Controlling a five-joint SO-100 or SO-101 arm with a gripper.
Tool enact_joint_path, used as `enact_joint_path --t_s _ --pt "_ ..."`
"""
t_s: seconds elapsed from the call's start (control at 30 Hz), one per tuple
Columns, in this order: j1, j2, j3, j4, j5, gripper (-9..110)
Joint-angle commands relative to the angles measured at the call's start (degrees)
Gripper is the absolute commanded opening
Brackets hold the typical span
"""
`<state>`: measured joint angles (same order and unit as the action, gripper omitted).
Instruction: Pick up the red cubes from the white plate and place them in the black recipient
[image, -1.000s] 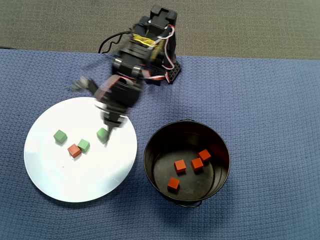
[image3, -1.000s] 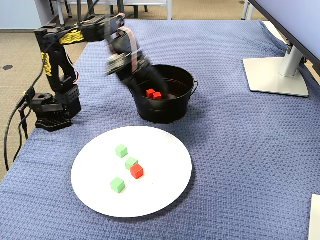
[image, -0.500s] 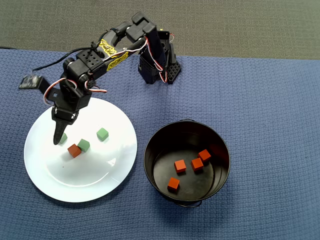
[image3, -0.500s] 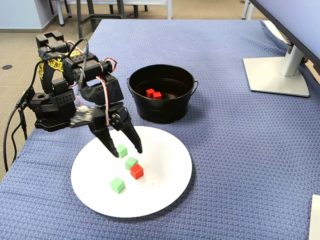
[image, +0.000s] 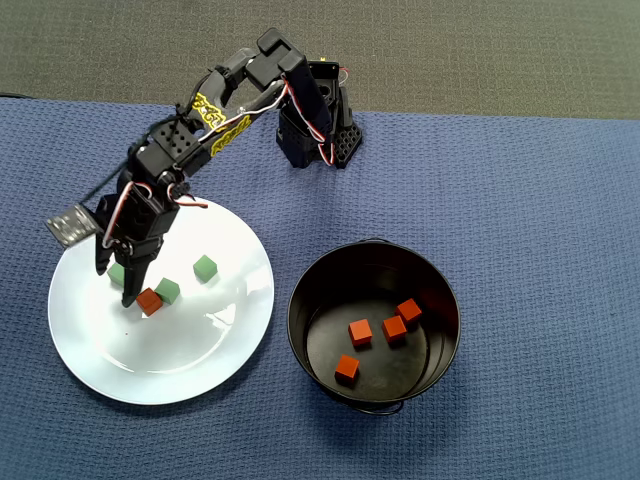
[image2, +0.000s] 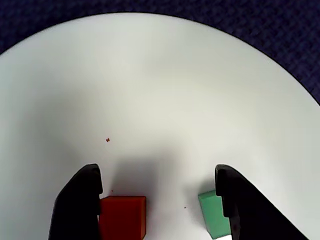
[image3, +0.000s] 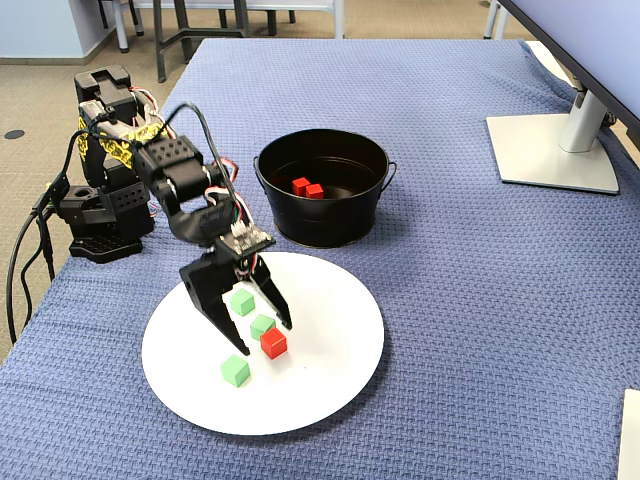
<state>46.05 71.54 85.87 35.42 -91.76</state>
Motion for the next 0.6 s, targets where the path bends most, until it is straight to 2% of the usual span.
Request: enact_joint_path --t_s 0.0,0.57 --pt "-1.93 2.29 1.58 -3.96 -1.49 22" --pt "-6.42 2.02 4.75 -4.39 2.46 22"
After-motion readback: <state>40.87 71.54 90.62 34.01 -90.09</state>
